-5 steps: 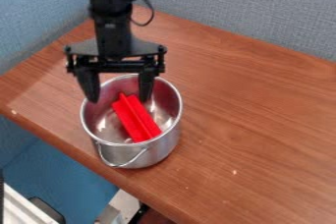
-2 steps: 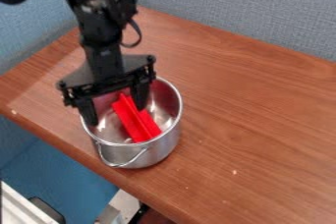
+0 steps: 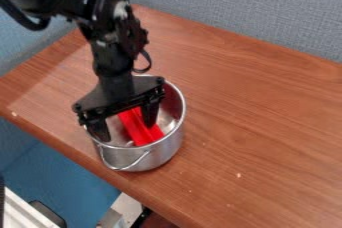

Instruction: Move the red object from the metal pot to the table

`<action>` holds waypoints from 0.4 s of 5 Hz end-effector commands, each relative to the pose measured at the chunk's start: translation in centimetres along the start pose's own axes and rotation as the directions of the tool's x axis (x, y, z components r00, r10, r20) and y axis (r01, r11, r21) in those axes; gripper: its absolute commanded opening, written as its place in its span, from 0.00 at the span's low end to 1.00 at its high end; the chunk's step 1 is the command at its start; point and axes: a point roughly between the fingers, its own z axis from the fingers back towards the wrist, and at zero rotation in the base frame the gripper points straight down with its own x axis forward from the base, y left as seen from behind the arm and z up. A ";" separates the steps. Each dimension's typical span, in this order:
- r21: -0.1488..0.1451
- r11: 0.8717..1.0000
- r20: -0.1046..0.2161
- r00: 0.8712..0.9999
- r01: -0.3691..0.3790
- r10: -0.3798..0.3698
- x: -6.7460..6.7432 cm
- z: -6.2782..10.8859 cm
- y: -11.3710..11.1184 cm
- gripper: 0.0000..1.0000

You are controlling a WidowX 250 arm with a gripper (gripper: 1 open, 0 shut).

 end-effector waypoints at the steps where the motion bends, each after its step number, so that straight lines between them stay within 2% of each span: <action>1: 0.003 1.000 0.006 1.000 -0.020 0.020 0.2 -1.3 -0.2 1.00; 2: 0.005 0.994 0.018 0.994 -0.110 0.110 0.1 -1.9 -1.1 1.00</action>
